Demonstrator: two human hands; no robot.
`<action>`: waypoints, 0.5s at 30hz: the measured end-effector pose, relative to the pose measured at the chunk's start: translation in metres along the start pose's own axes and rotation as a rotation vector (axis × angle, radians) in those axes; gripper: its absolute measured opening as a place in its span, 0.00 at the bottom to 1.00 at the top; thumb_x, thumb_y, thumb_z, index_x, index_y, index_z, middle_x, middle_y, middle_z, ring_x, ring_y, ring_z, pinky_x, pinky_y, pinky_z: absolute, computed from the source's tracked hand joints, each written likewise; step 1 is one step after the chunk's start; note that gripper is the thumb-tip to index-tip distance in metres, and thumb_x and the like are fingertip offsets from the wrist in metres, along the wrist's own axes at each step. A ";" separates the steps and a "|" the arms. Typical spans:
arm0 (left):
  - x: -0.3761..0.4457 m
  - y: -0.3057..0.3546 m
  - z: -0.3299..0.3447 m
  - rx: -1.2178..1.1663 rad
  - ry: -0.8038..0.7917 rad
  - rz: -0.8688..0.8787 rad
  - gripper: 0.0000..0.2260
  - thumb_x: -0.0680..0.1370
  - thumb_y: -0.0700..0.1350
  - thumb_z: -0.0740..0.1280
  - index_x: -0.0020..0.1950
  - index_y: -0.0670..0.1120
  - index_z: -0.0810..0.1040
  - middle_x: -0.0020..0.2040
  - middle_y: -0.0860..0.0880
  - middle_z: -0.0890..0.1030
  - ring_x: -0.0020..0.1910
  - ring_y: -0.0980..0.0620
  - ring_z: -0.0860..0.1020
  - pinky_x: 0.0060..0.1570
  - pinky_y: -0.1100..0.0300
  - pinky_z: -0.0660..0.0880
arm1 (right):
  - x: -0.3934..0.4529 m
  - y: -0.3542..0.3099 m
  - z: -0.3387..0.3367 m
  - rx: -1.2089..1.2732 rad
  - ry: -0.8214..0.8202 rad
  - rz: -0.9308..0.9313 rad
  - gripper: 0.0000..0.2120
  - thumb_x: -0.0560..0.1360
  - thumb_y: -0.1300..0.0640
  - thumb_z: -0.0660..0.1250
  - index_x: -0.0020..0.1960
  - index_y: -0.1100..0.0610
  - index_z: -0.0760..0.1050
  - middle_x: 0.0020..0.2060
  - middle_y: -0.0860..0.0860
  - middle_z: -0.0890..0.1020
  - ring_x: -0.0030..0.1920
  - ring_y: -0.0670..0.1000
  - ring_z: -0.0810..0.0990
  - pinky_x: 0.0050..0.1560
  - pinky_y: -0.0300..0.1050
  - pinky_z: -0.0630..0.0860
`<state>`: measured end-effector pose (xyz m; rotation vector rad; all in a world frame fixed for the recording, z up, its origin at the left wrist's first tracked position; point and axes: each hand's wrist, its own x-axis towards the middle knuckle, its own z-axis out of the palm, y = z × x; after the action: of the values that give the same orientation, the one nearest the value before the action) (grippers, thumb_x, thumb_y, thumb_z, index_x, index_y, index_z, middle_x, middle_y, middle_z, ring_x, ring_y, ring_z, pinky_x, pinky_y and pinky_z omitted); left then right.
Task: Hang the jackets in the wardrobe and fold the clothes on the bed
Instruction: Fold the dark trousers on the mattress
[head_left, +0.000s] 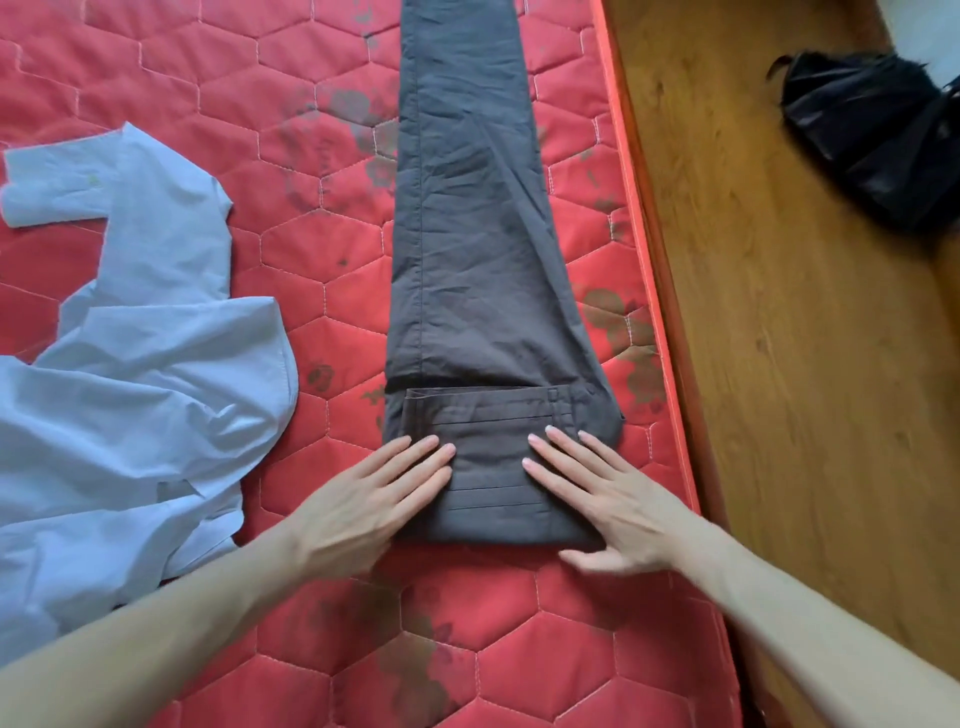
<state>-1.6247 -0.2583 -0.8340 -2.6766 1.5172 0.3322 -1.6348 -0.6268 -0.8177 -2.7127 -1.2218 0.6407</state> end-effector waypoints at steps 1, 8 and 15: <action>0.000 -0.005 0.000 0.035 0.051 0.027 0.33 0.74 0.41 0.60 0.81 0.39 0.65 0.83 0.40 0.60 0.82 0.40 0.61 0.80 0.42 0.55 | -0.002 0.009 -0.005 -0.020 -0.024 -0.051 0.51 0.72 0.37 0.65 0.85 0.55 0.45 0.85 0.54 0.44 0.84 0.56 0.41 0.83 0.59 0.47; 0.009 -0.033 0.000 -0.014 0.065 0.009 0.34 0.76 0.38 0.57 0.84 0.44 0.60 0.85 0.43 0.57 0.83 0.43 0.58 0.80 0.43 0.54 | 0.001 0.057 -0.018 -0.137 0.061 -0.203 0.50 0.69 0.43 0.67 0.85 0.57 0.51 0.85 0.56 0.50 0.84 0.58 0.47 0.82 0.61 0.53; 0.010 -0.022 -0.004 -0.271 0.076 -0.082 0.31 0.76 0.47 0.61 0.81 0.45 0.68 0.83 0.46 0.62 0.83 0.44 0.59 0.80 0.43 0.55 | 0.019 0.071 -0.006 -0.069 0.173 -0.108 0.36 0.78 0.44 0.67 0.83 0.52 0.62 0.83 0.52 0.61 0.83 0.58 0.58 0.78 0.61 0.63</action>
<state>-1.6004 -0.2562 -0.8334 -2.9812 1.4722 0.4677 -1.5718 -0.6605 -0.8367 -2.6666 -1.3578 0.3492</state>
